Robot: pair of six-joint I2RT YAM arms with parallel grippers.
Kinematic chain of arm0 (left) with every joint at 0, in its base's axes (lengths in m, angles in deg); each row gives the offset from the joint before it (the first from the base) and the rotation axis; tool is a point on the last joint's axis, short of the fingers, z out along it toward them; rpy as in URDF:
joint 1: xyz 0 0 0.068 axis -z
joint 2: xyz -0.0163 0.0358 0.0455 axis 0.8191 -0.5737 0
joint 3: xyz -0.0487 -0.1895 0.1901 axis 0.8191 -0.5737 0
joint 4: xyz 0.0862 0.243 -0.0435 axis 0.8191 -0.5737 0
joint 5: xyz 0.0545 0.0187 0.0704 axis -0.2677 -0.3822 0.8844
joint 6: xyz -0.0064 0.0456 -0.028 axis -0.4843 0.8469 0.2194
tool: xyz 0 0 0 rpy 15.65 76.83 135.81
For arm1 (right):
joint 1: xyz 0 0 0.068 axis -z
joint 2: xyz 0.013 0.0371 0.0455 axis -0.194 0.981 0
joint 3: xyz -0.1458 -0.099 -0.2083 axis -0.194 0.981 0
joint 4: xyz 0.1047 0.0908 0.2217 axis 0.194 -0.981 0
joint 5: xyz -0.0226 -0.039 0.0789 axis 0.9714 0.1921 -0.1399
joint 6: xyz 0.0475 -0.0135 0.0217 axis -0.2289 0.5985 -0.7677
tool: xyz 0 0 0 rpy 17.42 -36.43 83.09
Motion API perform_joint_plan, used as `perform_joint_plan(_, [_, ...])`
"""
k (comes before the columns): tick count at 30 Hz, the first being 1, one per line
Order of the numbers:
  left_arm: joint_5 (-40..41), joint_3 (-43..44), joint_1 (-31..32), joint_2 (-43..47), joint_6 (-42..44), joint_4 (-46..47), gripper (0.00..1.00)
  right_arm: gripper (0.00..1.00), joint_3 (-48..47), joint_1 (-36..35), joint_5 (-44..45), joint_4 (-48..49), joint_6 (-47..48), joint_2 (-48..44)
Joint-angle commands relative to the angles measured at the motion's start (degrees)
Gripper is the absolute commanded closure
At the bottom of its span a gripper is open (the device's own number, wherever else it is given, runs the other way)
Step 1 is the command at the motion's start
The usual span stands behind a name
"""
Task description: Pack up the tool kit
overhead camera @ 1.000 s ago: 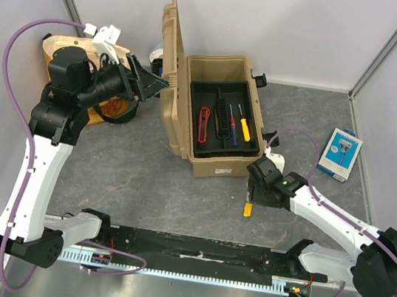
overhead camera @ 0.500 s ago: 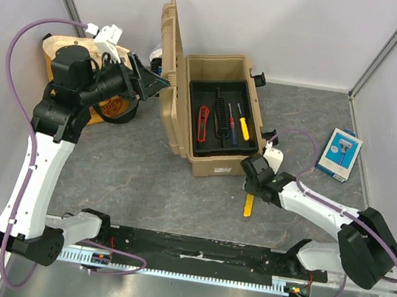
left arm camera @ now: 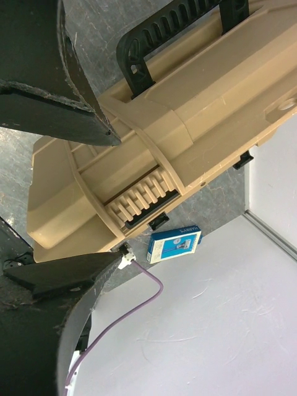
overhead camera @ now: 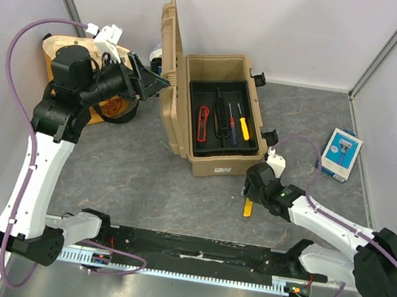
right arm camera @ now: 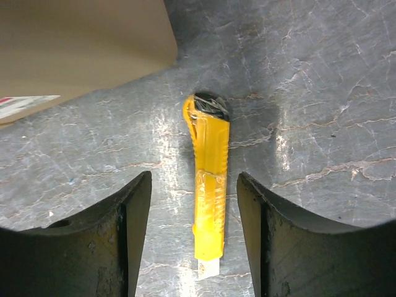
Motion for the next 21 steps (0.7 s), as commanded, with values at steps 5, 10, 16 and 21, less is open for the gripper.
perform_joint_plan(5, [-0.2, 1.4, 0.1, 0.7, -0.8, 1.5, 0.25, 0.35, 2.4, -0.6, -0.6, -0.4, -0.4, -4.0])
perform_joint_plan(10, [-0.4, 1.1, 0.1, 0.7, -1.0, 1.5, 0.25, 0.35, 5.4, -1.4, -0.6, 0.9, -1.9, -6.9])
perform_joint_plan(16, [0.8, 0.1, 0.1, 0.9, -1.1, 1.5, 0.25, 0.36, 5.1, -2.5, 0.3, 1.4, -1.3, -1.8])
perform_joint_plan(21, [0.4, 0.7, 0.2, -0.7, -1.3, 1.1, 0.25, 0.36, 2.1, -6.1, 5.4, -0.7, -3.9, 5.3])
